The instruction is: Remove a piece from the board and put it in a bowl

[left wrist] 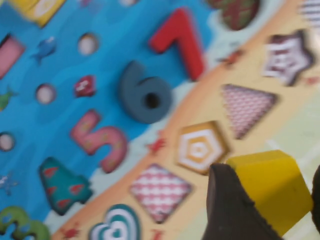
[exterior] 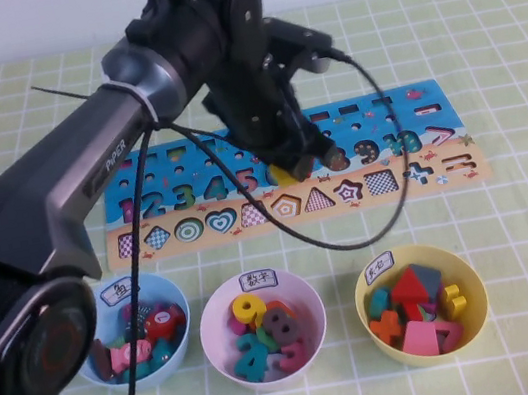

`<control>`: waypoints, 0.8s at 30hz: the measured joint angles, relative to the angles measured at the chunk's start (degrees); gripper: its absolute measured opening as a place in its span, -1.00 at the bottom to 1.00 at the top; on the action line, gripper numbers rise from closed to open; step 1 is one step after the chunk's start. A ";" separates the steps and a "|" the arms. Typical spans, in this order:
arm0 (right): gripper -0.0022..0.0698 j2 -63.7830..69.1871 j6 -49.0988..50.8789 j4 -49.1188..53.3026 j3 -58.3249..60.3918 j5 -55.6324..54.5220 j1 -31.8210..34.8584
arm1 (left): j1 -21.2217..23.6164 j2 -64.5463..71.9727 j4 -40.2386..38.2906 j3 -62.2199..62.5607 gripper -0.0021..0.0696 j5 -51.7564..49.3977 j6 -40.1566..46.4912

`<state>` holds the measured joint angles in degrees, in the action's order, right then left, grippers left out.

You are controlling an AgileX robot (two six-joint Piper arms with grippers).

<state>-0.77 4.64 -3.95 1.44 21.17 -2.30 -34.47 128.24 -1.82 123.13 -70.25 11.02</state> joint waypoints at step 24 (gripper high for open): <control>-0.99 0.00 0.00 0.00 0.00 0.00 0.00 | -21.98 -5.85 0.14 -14.78 -0.15 -0.27 6.31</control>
<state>-0.77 4.64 -3.95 1.44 21.17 -2.30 -56.45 122.39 -1.68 108.35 -70.52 17.33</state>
